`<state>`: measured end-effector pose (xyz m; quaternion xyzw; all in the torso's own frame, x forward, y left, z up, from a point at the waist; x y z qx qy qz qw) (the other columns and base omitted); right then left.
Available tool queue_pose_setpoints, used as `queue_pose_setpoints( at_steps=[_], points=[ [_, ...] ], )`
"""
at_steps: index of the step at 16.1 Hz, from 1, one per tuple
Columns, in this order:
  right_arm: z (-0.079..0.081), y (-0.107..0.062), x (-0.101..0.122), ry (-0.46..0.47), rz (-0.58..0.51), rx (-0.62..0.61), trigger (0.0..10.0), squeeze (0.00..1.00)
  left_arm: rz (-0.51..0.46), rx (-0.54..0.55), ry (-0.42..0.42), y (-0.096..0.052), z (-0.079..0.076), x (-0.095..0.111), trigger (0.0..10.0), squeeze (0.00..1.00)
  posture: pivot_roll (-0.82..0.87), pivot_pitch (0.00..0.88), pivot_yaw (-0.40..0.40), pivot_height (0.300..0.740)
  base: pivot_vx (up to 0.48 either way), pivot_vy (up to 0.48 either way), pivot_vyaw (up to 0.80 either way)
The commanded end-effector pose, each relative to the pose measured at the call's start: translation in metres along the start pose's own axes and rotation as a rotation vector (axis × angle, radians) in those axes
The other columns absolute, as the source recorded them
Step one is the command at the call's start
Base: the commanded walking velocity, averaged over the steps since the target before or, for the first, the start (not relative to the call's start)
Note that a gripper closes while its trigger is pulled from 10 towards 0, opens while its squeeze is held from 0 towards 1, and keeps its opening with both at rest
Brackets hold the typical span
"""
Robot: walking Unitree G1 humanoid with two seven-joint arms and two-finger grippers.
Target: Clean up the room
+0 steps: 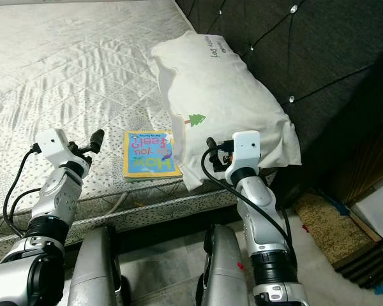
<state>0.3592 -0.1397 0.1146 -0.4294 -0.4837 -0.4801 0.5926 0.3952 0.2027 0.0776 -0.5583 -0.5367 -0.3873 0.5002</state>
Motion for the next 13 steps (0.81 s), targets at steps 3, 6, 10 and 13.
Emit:
queue_pose_setpoints(
  at_steps=[3, 6, 10, 13],
  points=[
    [-0.002, 0.0, 0.0, 0.0, 0.002, -0.003, 10.0, 0.0, -0.009, -0.005, 0.015, 0.001, -0.002, 0.004, 10.0, 1.0, -0.06, 0.0, -0.035, 0.551, 0.0, 0.0, 0.0],
    [-0.002, 0.0, 0.0, 0.0, 0.002, -0.003, 10.0, 0.0, -0.009, -0.005, 0.015, 0.001, -0.002, 0.004, 10.0, 1.0, -0.06, 0.0, -0.035, 0.551, 0.0, 0.0, 0.0],
    [0.009, 0.011, 0.002, 0.034, -0.034, 0.003, 10.0, 0.0, -0.142, 0.059, 0.27, -0.057, 0.014, 0.012, 10.0, 0.0, 0.01, 0.0, -0.048, 0.551, 0.0, 0.0, 0.0],
    [0.01, 0.018, 0.006, 0.039, -0.04, 0.012, 10.0, 0.0, -0.166, 0.111, 0.332, -0.089, 0.024, 0.009, 10.0, 1.0, 0.01, 0.0, -0.045, 0.551, 0.0, 0.0, 0.0]
  ],
)
Point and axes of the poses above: a point about 5 cm out from each wrist's last joint towards the gripper, its own y axis pointing out of the wrist towards the gripper, its own x axis along the axis of the wrist's last joint, z = x × y, the point moved 5 cm from there along y, pointing out of the wrist towards the gripper, and after that the axes turned 10 degrees about y, right-handed, at the moved point
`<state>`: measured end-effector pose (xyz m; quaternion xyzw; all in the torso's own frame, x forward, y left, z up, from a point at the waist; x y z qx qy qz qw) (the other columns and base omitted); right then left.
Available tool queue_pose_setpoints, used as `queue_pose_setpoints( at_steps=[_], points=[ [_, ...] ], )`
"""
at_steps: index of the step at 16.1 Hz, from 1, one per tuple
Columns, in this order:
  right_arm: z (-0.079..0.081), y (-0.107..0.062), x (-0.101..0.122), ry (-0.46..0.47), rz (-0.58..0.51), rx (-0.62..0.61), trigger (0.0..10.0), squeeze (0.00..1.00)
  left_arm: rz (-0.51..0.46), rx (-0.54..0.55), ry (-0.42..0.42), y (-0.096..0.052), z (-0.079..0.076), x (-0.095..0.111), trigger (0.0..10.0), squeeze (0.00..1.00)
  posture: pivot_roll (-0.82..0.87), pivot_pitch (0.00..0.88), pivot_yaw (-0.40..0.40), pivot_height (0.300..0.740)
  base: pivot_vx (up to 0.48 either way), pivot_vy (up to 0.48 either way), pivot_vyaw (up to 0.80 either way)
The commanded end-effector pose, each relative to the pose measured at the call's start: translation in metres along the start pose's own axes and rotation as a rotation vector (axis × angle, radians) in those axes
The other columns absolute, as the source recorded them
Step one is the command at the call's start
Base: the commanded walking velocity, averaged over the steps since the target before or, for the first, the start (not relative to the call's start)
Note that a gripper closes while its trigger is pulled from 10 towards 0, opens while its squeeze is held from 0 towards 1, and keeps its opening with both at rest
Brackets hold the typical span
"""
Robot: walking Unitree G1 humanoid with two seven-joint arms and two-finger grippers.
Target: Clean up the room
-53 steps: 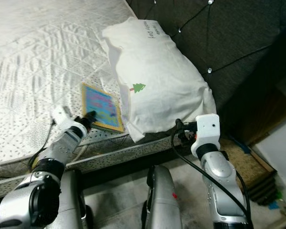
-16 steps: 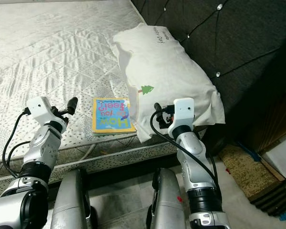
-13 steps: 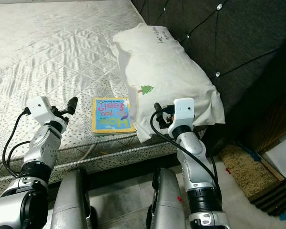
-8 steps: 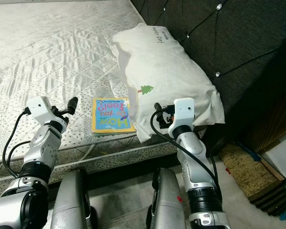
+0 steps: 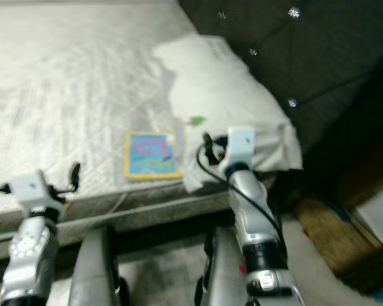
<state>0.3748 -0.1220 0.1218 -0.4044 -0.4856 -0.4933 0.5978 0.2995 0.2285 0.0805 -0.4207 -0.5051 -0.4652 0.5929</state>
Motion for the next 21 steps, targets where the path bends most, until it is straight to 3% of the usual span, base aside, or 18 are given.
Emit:
queue_pose_setpoints(
  at_steps=[1, 2, 3, 6, 11, 16, 21],
  points=[
    [-0.007, 0.0, 0.004, 0.012, -0.015, -0.008, 10.0, 0.0, -0.045, -0.01, 0.013, 0.001, -0.006, 0.014, 10.0, 1.0, 0.01, 0.0, -0.042, 0.551, 0.0, 0.0, 0.0],
    [-0.009, 0.0, 0.006, 0.011, -0.023, -0.008, 10.0, 0.0, -0.044, -0.009, 0.028, -0.001, -0.007, 0.015, 10.0, 1.0, 0.02, 0.0, -0.041, 0.551, 0.0, 0.0, 0.0],
    [-0.009, 0.001, 0.006, 0.028, -0.025, -0.003, 10.0, 0.0, -0.05, -0.021, 0.061, -0.007, -0.008, 0.019, 10.0, 0.0, 0.02, 0.0, -0.042, 0.566, 0.0, 0.0, 0.0],
    [-0.002, -0.004, 0.003, 0.05, -0.026, 0.02, 10.0, 0.0, -0.033, -0.008, 0.101, -0.022, -0.008, 0.022, 10.0, 0.0, 0.01, 0.0, -0.048, 0.606, 0.0, 0.0, 0.0],
    [0.005, -0.004, 0.006, 0.062, -0.031, 0.046, 10.0, 0.0, -0.048, -0.042, 0.132, -0.023, -0.025, 0.03, 10.0, 0.0, 0.01, 0.0, -0.052, 0.666, 0.0, 0.0, 0.0],
    [0.006, 0.0, 0.011, 0.067, -0.043, 0.047, 10.0, 0.0, -0.047, -0.044, 0.12, -0.023, -0.025, 0.034, 10.0, 0.0, 0.02, 0.0, -0.052, 0.736, 0.0, 0.0, 0.0],
    [0.007, 0.001, 0.011, 0.066, -0.043, 0.051, 10.0, 0.0, -0.041, -0.067, 0.117, -0.02, -0.029, 0.036, 10.0, 0.0, 0.01, 0.0, -0.048, 0.74, 0.0, 0.0, 0.0]
  ],
)
Point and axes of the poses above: a point about 5 cm out from each wrist's last joint towards the gripper, its own y axis pointing out of the wrist towards the gripper, its own x axis along the axis of the wrist's last joint, z = x × y, the point moved 5 cm from there along y, pointing out of the wrist towards the gripper, and after that the axes turned 10 degrees about y, right-handed, at the moved point
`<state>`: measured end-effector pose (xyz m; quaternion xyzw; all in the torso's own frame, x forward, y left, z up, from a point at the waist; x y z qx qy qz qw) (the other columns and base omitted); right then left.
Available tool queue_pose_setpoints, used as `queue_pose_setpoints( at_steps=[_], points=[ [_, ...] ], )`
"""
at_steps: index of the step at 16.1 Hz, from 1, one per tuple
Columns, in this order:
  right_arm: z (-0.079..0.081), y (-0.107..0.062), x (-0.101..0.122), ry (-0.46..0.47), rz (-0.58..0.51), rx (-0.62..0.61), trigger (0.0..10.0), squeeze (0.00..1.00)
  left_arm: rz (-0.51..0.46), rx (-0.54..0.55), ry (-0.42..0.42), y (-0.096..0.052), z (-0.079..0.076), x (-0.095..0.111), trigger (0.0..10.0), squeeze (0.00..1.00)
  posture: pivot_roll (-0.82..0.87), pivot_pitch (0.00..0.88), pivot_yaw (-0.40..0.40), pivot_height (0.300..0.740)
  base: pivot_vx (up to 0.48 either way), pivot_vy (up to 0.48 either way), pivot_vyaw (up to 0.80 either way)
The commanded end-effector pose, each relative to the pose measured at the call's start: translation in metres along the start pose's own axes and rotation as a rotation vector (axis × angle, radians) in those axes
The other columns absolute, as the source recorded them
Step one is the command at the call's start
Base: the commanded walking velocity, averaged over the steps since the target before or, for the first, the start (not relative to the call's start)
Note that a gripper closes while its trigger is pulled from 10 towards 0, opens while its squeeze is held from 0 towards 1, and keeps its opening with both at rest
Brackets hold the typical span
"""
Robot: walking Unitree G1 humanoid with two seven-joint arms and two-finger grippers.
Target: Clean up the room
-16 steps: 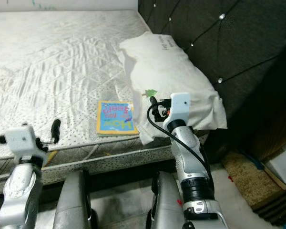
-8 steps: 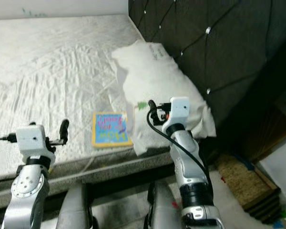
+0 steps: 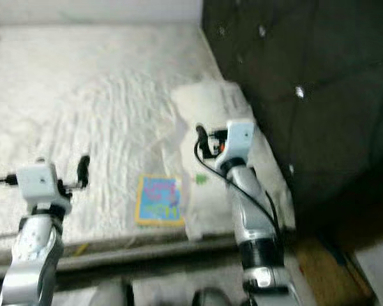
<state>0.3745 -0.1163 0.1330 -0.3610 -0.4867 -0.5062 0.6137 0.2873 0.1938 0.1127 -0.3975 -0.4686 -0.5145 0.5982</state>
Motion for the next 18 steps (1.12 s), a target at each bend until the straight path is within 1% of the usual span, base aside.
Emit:
queue_pose_setpoints(
  at_steps=[1, 5, 10, 13, 14, 16, 17, 18],
  points=[
    [-0.001, 0.0012, 0.0011, -0.004, 0.001, -0.001, 10.0, 0.0, 0.0, -0.025, 0.006, 0.0015, -0.0044, 0.0016, 10.0, 0.0, 0.01, 0.0, -0.05, 0.74, 0.0, 0.0, 0.0],
    [-0.0018, -0.0004, 0.0, -0.002, -0.001, 0.001, 10.0, 0.0, -0.007, -0.039, -0.011, 0.0029, -0.0067, 0.0039, 10.0, 0.0, 0.02, 0.0, -0.053, 0.74, 0.0, 0.0, 0.0],
    [-0.0033, 0.0007, -0.0033, -0.017, 0.014, -0.003, 10.0, 0.0, -0.012, -0.05, -0.021, 0.0024, -0.0109, 0.0051, 10.0, 0.0, 0.02, 0.0, -0.062, 0.74, 0.0, -0.264, 0.0],
    [-0.0029, 0.0011, -0.0049, -0.019, 0.02, -0.002, 10.0, 0.0, -0.016, -0.04, -0.039, 0.0027, -0.0094, 0.0055, 10.0, 0.0, 0.02, 0.0, -0.066, 0.74, 0.0, -0.367, 0.0],
    [-0.0022, 0.0016, -0.0053, -0.02, 0.021, 0.0, 10.0, 0.0, -0.02, -0.035, -0.074, 0.0032, -0.009, 0.0075, 10.0, 0.0, 0.02, 0.0, -0.066, 0.74, 0.0, 0.0, 0.0],
    [-0.0023, 0.0019, -0.0057, -0.023, 0.024, 0.001, 10.0, 0.0, -0.026, -0.036, -0.059, 0.0035, -0.0095, 0.0087, 10.0, 0.0, 0.02, 0.0, -0.068, 0.74, 0.0, 0.0, 0.0],
    [-0.0023, 0.0019, -0.0062, -0.024, 0.026, 0.002, 10.0, 0.0, -0.007, -0.033, -0.081, 0.0035, -0.0093, 0.0051, 10.0, 0.0, 0.02, 0.0, -0.068, 0.74, 0.0, 0.0, 0.0],
    [-0.0026, 0.002, -0.0064, -0.025, 0.027, 0.002, 10.0, 0.0, -0.005, -0.038, -0.096, 0.0032, -0.0099, 0.0043, 10.0, 0.0, 0.02, 0.0, -0.068, 0.74, 0.0, 0.48, 0.0]
  ],
)
Point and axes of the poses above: a point about 5 cm out from each wrist's last joint towards the gripper, its own y axis pointing out of the wrist towards the gripper, its own x axis along the axis of the wrist's last joint, z = x × y, the point moved 5 cm from there along y, pointing out of the wrist towards the gripper, and after that the axes turned 10 degrees about y, right-handed, at the moved point
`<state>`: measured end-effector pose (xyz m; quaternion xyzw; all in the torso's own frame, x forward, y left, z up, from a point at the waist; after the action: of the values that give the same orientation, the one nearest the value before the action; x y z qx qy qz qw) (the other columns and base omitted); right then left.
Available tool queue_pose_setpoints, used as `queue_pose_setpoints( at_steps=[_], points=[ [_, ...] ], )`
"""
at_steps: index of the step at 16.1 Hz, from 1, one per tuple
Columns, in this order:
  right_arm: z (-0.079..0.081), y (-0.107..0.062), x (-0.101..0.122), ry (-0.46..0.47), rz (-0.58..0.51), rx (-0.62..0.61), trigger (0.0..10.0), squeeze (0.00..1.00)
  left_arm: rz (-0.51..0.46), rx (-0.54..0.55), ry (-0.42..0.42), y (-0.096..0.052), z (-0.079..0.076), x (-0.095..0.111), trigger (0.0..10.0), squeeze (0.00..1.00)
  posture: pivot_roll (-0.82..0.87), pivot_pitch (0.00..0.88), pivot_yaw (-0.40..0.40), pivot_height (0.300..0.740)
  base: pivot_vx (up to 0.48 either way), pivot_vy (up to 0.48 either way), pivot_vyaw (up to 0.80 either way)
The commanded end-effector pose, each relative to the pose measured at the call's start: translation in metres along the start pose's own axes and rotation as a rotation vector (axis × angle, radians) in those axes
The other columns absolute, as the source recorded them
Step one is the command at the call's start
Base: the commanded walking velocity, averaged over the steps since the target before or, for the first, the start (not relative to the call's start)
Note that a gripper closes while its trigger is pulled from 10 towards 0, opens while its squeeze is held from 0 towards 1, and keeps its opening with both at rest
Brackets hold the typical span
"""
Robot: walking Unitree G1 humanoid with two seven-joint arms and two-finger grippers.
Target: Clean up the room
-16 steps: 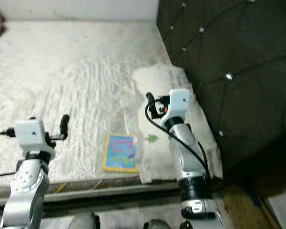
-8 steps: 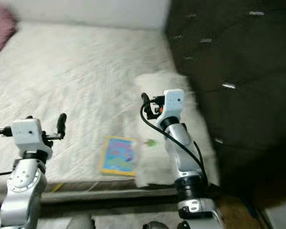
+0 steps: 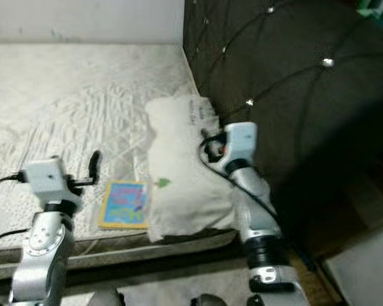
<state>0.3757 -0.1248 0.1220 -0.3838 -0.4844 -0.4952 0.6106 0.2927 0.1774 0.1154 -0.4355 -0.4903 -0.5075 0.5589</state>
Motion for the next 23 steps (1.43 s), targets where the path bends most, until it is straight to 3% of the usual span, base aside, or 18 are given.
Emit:
queue_pose_setpoints(
  at_steps=[1, 23],
  points=[
    [0.0085, 0.003, 0.002, 0.006, -0.007, 0.024, 10.0, 0.0, 0.013, 0.014, -0.006, -0.0003, 0.0065, -0.0025, 10.0, 0.0, 0.02, 0.0, -0.068, 0.74, 0.0, 0.48, 0.0],
    [0.005, 0.0034, -0.0017, -0.011, 0.009, 0.009, 10.0, 0.0, 0.012, -0.006, -0.078, 0.0028, 0.0043, 0.0008, 10.0, 0.0, 0.01, 0.0, -0.073, 0.74, 0.0, 0.48, 0.0]
  ],
)
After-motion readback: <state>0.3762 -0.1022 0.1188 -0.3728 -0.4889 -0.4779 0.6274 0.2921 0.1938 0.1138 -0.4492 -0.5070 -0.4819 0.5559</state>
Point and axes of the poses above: a point about 5 cm out from each wrist's last joint towards the gripper, its own y axis pointing out of the wrist towards the gripper, its own x axis along the axis of the wrist's last joint, z = x × y, the point moved 5 cm from there along y, pointing out of the wrist towards the gripper, and after that the axes turned 10 degrees about y, right-handed, at the moved point
